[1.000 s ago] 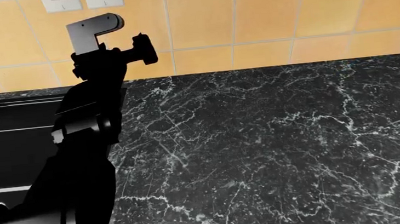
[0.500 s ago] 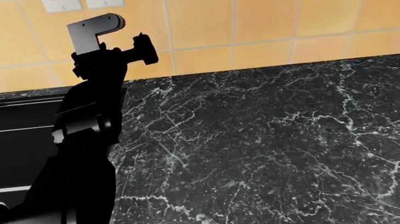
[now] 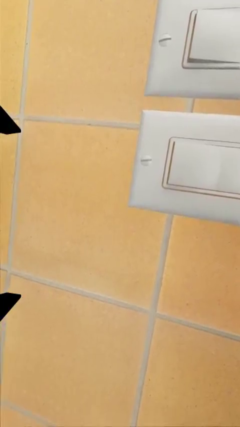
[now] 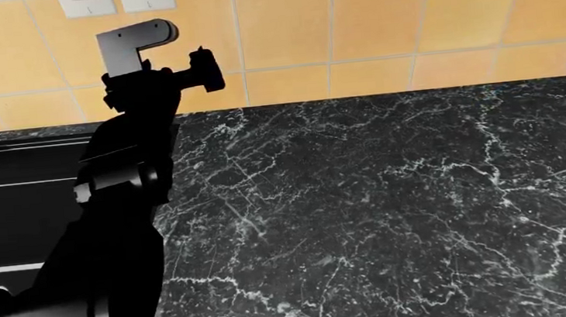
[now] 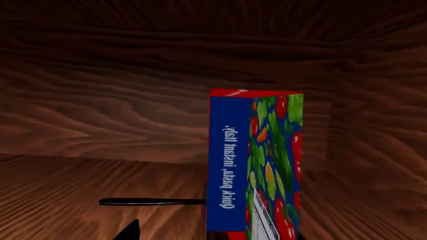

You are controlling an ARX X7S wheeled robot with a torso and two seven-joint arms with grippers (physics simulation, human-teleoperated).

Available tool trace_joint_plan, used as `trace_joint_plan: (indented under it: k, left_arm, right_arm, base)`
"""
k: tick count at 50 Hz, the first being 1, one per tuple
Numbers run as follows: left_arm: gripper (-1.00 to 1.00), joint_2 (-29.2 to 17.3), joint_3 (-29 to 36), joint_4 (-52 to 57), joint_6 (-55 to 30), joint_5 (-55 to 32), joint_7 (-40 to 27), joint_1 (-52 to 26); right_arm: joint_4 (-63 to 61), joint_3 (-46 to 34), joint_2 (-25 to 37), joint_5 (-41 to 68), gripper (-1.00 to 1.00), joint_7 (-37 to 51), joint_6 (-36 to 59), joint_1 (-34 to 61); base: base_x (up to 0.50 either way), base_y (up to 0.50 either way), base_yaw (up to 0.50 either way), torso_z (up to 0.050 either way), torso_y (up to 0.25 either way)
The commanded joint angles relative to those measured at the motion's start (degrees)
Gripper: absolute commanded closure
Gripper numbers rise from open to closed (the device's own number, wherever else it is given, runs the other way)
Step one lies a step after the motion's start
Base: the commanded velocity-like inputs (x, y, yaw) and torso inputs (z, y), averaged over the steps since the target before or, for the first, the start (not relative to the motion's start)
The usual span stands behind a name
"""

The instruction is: Pick the salsa and boxed food from the counter and place them in the cabinets closest to them.

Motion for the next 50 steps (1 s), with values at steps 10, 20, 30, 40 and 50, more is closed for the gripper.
trace_joint_plan:
  k: [10,20,30,40,50]
  left_arm:
    - [-1.0,0.03,0.58,0.0,-0.05,0.05,-0.13,0.03]
    - [-1.0,0.05,0.9,0.0,-0.04,0.01,-0.28,0.06]
    - [-1.0,-0.01,0.87,0.0,0.1,-0.18,-0.25,0.11]
    - [-1.0,0.72,-0.12,15.59,-12.85,-6.89,1.37,1.24]
    - [-1.0,-1.17,5.16,72.94,-42.07,-17.0,-5.99,14.66]
  right_arm:
    - [-3.48,6.18,-1.22,-1.26,-1.0,4.19,6.38,1.59]
    - [-4.68,5.62,-0.63,1.03,-1.0,6.12,6.4,1.59]
    - [-6.61,5.86,-0.58,6.39,-1.0,10.91,6.4,1.59]
    - [-8.64,6.06,0.18,22.46,-1.0,25.29,6.4,1.59]
    - [-9.63,5.31,1.82,24.05,-1.0,25.48,6.34,1.59]
  base:
    - [0.0,0.0,0.0,0.0,0.0]
    - [0.0,0.0,0.0,0.0,0.0]
    - [0.0,0.0,0.0,0.0,0.0]
    - [0.0,0.0,0.0,0.0,0.0]
    - [0.0,0.0,0.0,0.0,0.0]
